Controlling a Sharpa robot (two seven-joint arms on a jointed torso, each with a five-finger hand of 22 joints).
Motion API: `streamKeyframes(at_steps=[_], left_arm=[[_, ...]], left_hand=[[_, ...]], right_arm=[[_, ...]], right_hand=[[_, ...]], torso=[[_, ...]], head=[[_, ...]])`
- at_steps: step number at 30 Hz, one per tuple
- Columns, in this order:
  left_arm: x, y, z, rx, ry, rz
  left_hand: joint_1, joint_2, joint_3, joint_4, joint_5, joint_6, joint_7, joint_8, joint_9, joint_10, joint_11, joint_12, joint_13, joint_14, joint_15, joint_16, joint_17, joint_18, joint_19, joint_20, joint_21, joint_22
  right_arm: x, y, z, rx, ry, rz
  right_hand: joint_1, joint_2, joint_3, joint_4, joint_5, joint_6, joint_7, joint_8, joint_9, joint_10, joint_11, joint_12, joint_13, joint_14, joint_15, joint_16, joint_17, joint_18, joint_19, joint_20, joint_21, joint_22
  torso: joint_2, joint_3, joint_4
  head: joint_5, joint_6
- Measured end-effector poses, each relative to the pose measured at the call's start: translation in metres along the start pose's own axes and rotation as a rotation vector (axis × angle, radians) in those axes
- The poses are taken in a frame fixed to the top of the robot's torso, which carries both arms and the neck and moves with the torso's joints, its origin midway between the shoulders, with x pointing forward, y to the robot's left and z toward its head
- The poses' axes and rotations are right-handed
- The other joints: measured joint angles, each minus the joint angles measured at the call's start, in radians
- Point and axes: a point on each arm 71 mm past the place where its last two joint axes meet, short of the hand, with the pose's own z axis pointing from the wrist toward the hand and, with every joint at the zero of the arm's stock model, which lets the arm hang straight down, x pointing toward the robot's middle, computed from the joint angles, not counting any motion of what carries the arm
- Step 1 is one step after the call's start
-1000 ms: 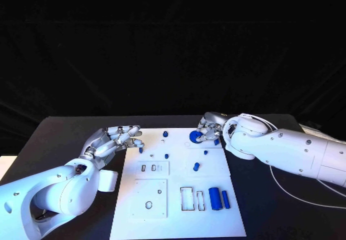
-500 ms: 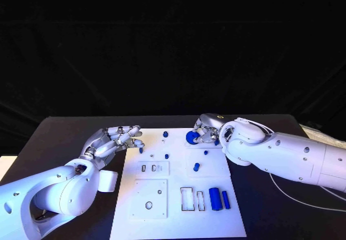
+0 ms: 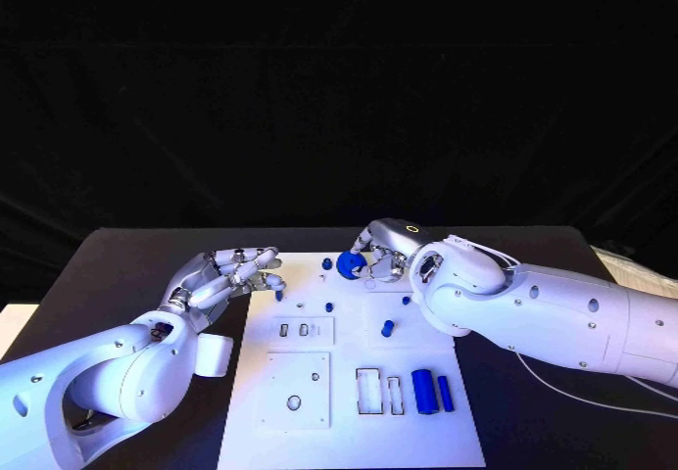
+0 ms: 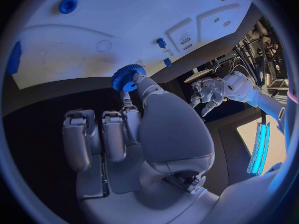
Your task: Assemble the parts on the task board
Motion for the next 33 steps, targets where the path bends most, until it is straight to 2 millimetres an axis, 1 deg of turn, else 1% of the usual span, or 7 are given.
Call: streamKeyframes(at_steps=[12, 17, 21, 27, 30, 32, 33], left_arm=[[0.000, 0.000, 0.000, -0.002, 0.001, -0.001], [0.000, 0.001, 0.001, -0.002, 0.003, -0.001], [0.000, 0.001, 0.001, -0.003, 0.003, -0.001], [0.000, 0.001, 0.001, -0.004, 0.004, -0.002], [0.000, 0.001, 0.001, -0.004, 0.004, -0.002], [0.000, 0.001, 0.001, -0.004, 0.005, -0.002], [0.000, 0.001, 0.001, -0.004, 0.005, -0.002]], left_hand=[[0.005, 0.005, 0.000, -0.006, 0.000, 0.000, 0.000, 0.000, 0.000, -0.004, 0.004, 0.000, 0.000, 0.000, 0.000, 0.000, 0.001, 0.000, 0.000, 0.000, 0.000, 0.001], [0.005, 0.005, 0.000, -0.006, 0.000, 0.000, 0.000, -0.004, 0.000, -0.004, 0.004, -0.004, 0.000, 0.000, 0.000, -0.004, 0.002, 0.000, 0.000, 0.000, 0.000, 0.001], [0.005, 0.005, 0.000, -0.006, 0.000, 0.000, 0.000, -0.004, 0.000, -0.004, 0.004, -0.004, 0.000, 0.000, 0.000, -0.004, 0.002, 0.000, 0.000, 0.000, 0.000, 0.001], [0.005, 0.005, 0.000, -0.006, 0.000, 0.000, 0.000, -0.004, 0.000, -0.004, 0.004, -0.004, 0.000, 0.000, 0.000, -0.004, 0.002, 0.000, 0.000, 0.000, 0.000, 0.001], [0.005, 0.005, 0.000, -0.006, 0.000, 0.000, 0.000, -0.004, 0.000, -0.004, 0.004, -0.004, 0.000, 0.000, 0.000, -0.004, 0.002, 0.000, 0.000, 0.000, 0.000, 0.001], [0.005, 0.005, 0.000, -0.006, 0.000, 0.000, 0.000, -0.004, 0.000, -0.004, 0.004, -0.004, 0.000, 0.000, 0.000, -0.004, 0.002, 0.000, 0.000, 0.000, 0.000, 0.001], [0.005, 0.005, 0.000, -0.006, 0.000, 0.000, 0.000, -0.004, 0.000, -0.004, 0.004, -0.004, 0.000, 0.000, 0.000, -0.004, 0.002, 0.000, 0.000, 0.000, 0.000, 0.001]], right_arm=[[0.019, 0.024, 0.015, -0.028, 0.024, 0.015], [0.024, 0.028, 0.021, -0.027, 0.032, 0.012], [0.029, 0.029, 0.023, -0.025, 0.043, 0.007], [0.034, 0.030, 0.027, -0.021, 0.059, -0.001], [0.034, 0.029, 0.030, -0.016, 0.058, -0.003], [0.035, 0.029, 0.030, -0.014, 0.059, -0.003], [0.036, 0.029, 0.031, -0.014, 0.060, -0.004]], right_hand=[[-0.009, -0.007, 0.005, 0.000, 0.000, 0.001, 0.001, -0.007, 0.000, 0.000, 0.000, -0.011, -0.003, 0.000, 0.000, 0.000, 0.000, 0.000, 0.000, 0.000, 0.003, 0.000], [-0.013, -0.012, 0.006, 0.001, -0.005, 0.002, 0.002, -0.009, 0.000, 0.000, 0.000, -0.011, -0.003, 0.000, 0.000, -0.001, 0.000, 0.000, 0.000, 0.000, 0.003, 0.000], [-0.020, -0.018, 0.034, 0.024, -0.016, 0.002, 0.002, -0.013, 0.000, 0.000, 0.000, -0.011, -0.003, 0.000, 0.000, -0.001, 0.000, 0.000, 0.000, 0.000, 0.003, 0.000], [-0.026, -0.024, 0.034, 0.024, -0.026, 0.002, 0.002, -0.012, 0.000, 0.001, 0.001, -0.014, -0.003, 0.000, 0.000, -0.001, 0.000, 0.000, 0.000, 0.000, 0.003, 0.000], [-0.034, -0.033, 0.044, 0.025, -0.033, -0.011, 0.008, -0.030, 0.002, -0.015, 0.016, -0.044, -0.003, 0.000, 0.000, -0.001, 0.000, 0.000, 0.000, 0.000, 0.003, 0.000], [-0.043, -0.041, 0.047, 0.025, -0.046, -0.029, 0.013, -0.041, 0.062, -0.022, 0.024, -0.059, -0.003, 0.003, 0.003, -0.001, 0.000, 0.000, 0.000, 0.000, 0.003, 0.000], [-0.047, -0.045, 0.048, 0.026, -0.053, -0.035, 0.015, -0.044, 0.071, -0.027, 0.025, -0.066, -0.003, 0.001, 0.006, -0.001, 0.000, 0.000, 0.000, 0.000, 0.003, 0.000]], torso=[[0.001, 0.0000, 0.0005], [0.002, 0.0005, -0.0005], [0.002, 0.0012, -0.0016], [0.002, 0.0017, -0.0030], [0.001, 0.0019, -0.0030], [0.001, 0.0021, -0.0030], [0.001, 0.0022, -0.0030]], head=[[0.012, -0.004], [0.016, -0.007], [0.020, -0.009], [0.022, -0.011], [0.022, -0.012], [0.022, -0.013], [0.022, -0.013]])
